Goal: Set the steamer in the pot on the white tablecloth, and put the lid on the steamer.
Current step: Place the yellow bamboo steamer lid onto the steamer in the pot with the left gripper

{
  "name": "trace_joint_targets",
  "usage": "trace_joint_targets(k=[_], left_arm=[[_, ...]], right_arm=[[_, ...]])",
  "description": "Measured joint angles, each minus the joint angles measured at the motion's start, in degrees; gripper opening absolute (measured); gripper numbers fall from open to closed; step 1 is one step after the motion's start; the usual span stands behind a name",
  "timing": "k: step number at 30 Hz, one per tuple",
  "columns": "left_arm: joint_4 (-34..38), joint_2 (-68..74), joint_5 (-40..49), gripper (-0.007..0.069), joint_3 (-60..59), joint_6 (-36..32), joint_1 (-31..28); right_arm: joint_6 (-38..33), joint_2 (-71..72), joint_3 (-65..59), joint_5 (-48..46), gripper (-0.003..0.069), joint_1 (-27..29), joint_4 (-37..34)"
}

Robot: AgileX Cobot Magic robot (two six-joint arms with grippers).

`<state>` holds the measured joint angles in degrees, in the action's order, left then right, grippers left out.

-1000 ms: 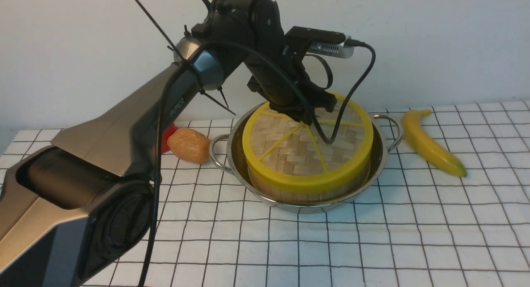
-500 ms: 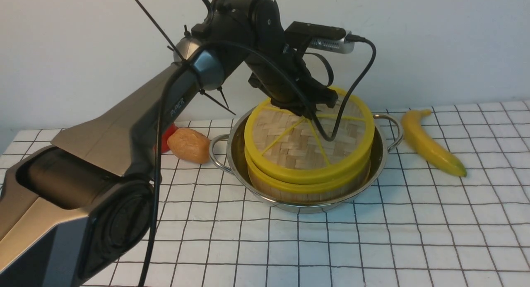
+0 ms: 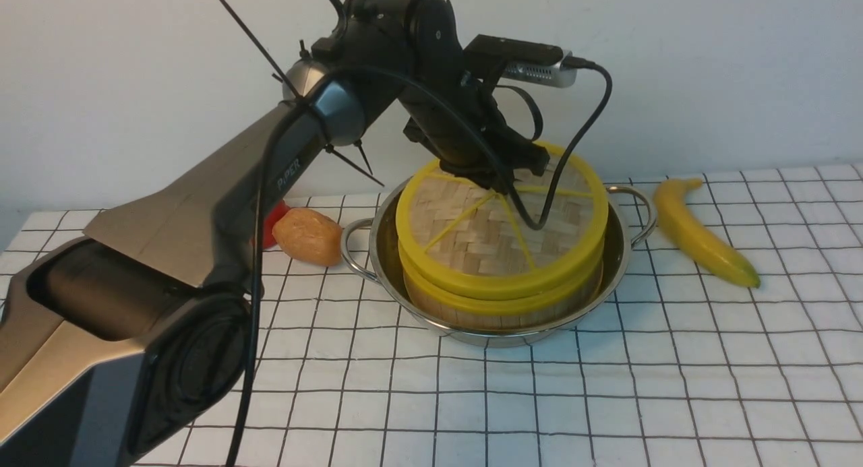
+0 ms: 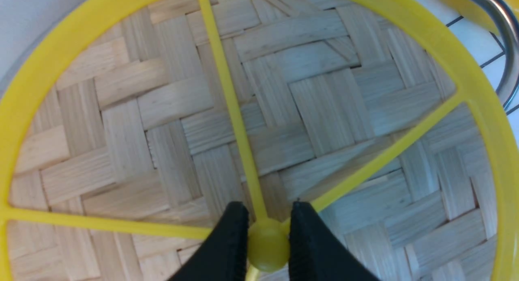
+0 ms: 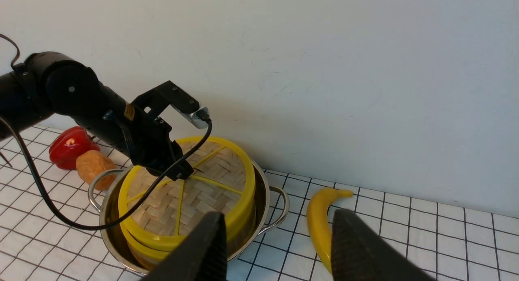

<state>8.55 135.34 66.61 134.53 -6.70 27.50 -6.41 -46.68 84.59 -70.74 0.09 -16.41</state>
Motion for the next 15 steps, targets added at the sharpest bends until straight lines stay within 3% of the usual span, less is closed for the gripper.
trace_joint_targets(k=[15], left_arm=[[-0.5, 0.2, 3.8, 0.0120, 7.0, 0.5, 0.1]], right_arm=[[0.0, 0.0, 0.0, 0.0, 0.0366, 0.0, 0.0]])
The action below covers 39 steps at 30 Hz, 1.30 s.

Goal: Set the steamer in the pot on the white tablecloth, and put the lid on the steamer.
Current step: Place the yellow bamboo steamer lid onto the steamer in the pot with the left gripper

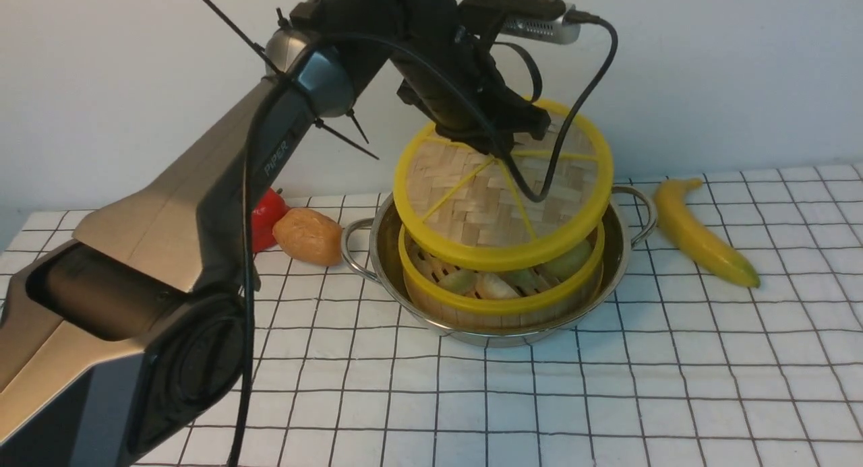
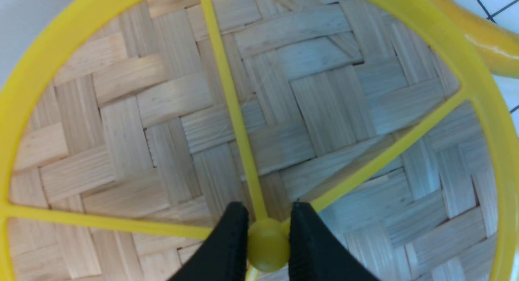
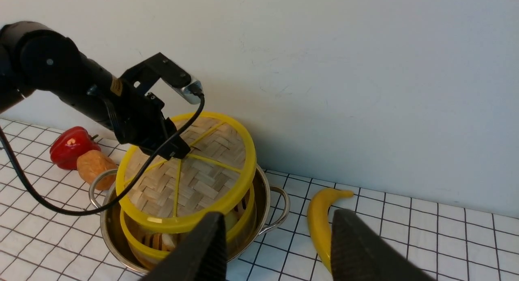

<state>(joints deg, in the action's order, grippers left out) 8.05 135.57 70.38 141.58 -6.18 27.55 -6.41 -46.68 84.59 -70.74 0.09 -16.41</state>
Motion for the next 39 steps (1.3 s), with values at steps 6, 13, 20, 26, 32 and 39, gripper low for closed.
trace_joint_targets(k=[6, 13, 20, 26, 32, 39], left_arm=[[0.3, 1.3, 0.0, 0.0120, 0.0, 1.1, 0.0], [0.3, 1.9, 0.0, 0.0120, 0.0, 2.1, 0.0], [0.3, 0.8, 0.1, 0.0120, 0.0, 3.7, 0.0], [0.3, -2.3, 0.1, 0.0120, -1.3, 4.0, 0.0], [0.3, -7.0, 0.1, 0.0120, -7.6, 2.9, 0.0], [0.3, -4.9, 0.1, 0.0120, -8.4, 2.3, 0.0]], right_arm=[[0.0, 0.0, 0.0, 0.0, 0.0366, 0.0, 0.0], [0.0, 0.0, 0.0, 0.0, 0.0366, 0.0, 0.0], [0.0, 0.0, 0.0, 0.0, 0.0366, 0.0, 0.0], [0.0, 0.0, 0.0, 0.0, 0.0366, 0.0, 0.0], [0.0, 0.0, 0.0, 0.0, 0.0366, 0.0, 0.0], [0.0, -0.6, 0.0, 0.0, 0.0366, 0.0, 0.0]])
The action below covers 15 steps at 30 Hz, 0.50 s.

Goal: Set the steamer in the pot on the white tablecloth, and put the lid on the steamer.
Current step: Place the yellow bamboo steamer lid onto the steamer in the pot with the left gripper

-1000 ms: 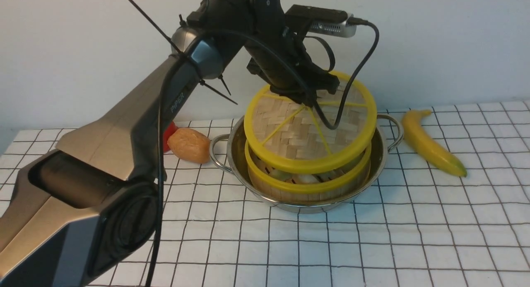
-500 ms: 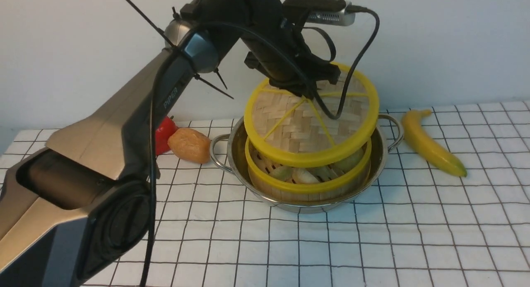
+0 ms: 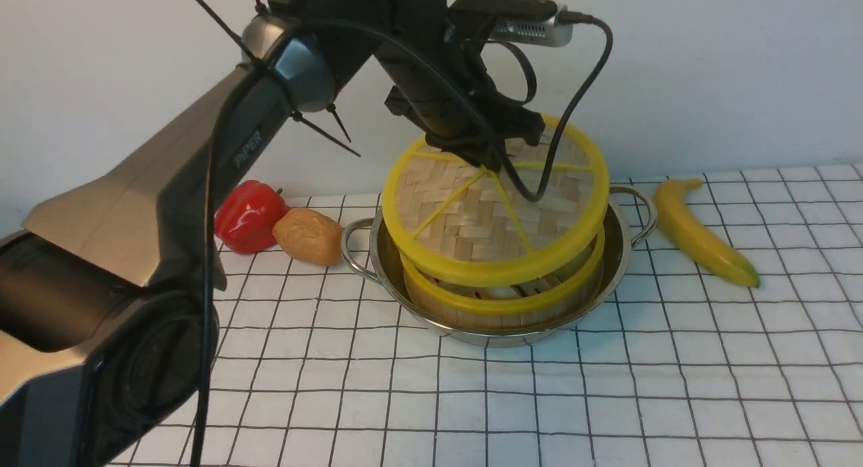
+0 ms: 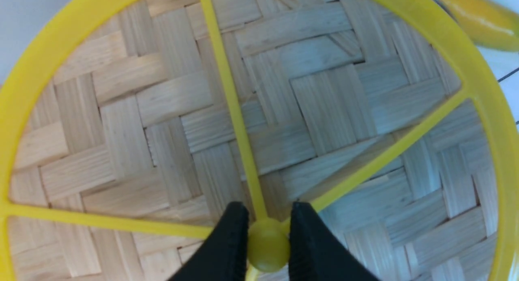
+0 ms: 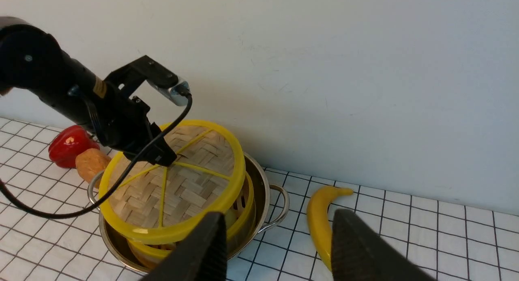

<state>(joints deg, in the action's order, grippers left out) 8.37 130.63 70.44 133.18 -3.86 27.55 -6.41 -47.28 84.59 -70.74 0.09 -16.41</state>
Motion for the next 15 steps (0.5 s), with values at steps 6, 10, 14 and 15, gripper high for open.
trace_joint_targets(k=[6, 10, 14, 15], left_arm=[[0.0, 2.7, 0.0, 0.0120, -0.3, -0.3, 0.0], [0.0, 3.1, 0.0, 0.0120, -0.3, -0.5, 0.0], [0.0, 3.7, -0.1, 0.0120, -0.3, -0.7, 0.0], [0.0, 3.8, -0.1, 0.0120, -0.3, -0.8, 0.0]], right_arm=[[0.0, -0.5, 0.0, 0.0, 0.0366, 0.0, -0.1], [0.0, -0.5, 0.0, 0.0, 0.0366, 0.0, -0.7], [0.0, -0.5, 0.0, 0.0, 0.0366, 0.0, -1.3], [0.0, -0.5, 0.0, 0.0, 0.0366, 0.0, -1.3]])
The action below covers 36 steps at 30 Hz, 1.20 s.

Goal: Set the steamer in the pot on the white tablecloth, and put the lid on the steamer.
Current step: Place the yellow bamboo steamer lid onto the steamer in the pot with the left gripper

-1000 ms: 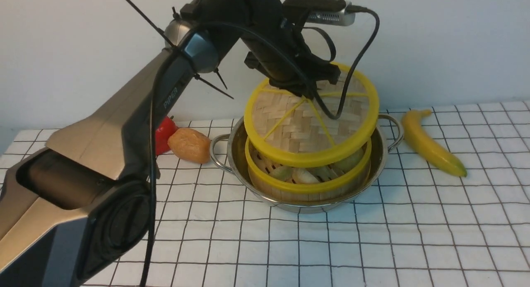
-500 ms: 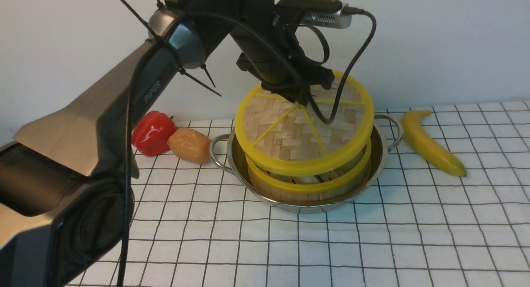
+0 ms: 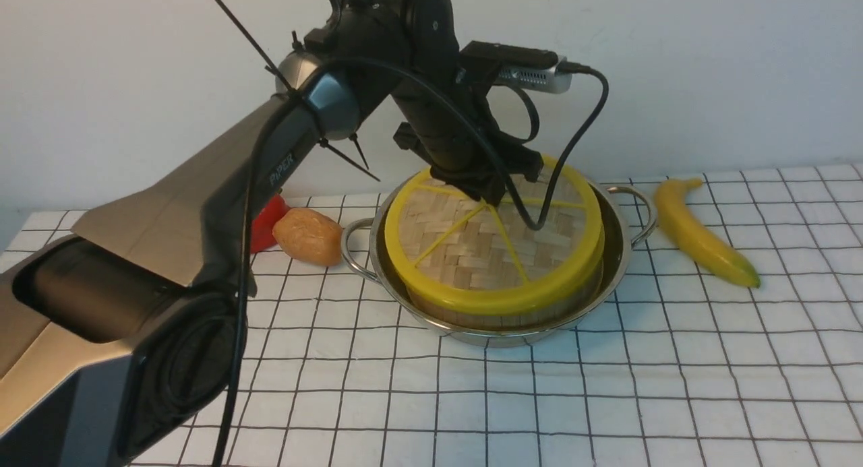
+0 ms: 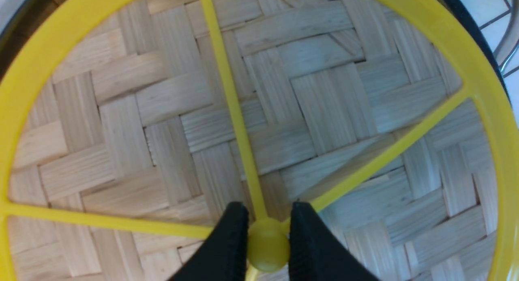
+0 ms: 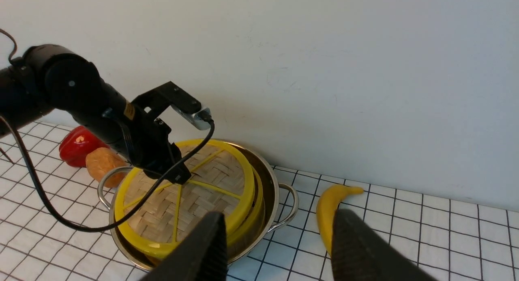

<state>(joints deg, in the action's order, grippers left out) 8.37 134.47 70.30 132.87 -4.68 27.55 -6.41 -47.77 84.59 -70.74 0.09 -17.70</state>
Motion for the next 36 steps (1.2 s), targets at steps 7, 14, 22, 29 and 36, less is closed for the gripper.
trace_joint_targets(k=[7, 14, 22, 29, 36], left_arm=[[0.0, 1.1, -1.6, 0.0120, 0.0, -1.0, 0.0], [0.2, 1.1, -3.1, 0.0120, 0.0, -1.9, 0.0], [0.3, 1.1, -3.5, 0.0120, 0.0, -2.0, 0.0], [0.4, 1.1, -4.3, 0.0120, 0.0, -2.2, 0.0], [0.7, 2.1, -4.7, 0.0120, 0.0, -2.4, 0.0]], right_arm=[[0.0, 0.0, 0.0, 0.0, 0.0366, 0.0, 0.0], [0.0, 0.0, 0.0, 0.0, 0.0366, 0.0, 0.0], [0.0, 0.0, 0.0, 0.0, 0.0366, 0.0, 0.0], [0.0, 0.0, 0.0, 0.0, 0.0366, 0.0, 0.0], [0.0, 0.0, 0.0, 0.0, 0.0366, 0.0, 0.0]])
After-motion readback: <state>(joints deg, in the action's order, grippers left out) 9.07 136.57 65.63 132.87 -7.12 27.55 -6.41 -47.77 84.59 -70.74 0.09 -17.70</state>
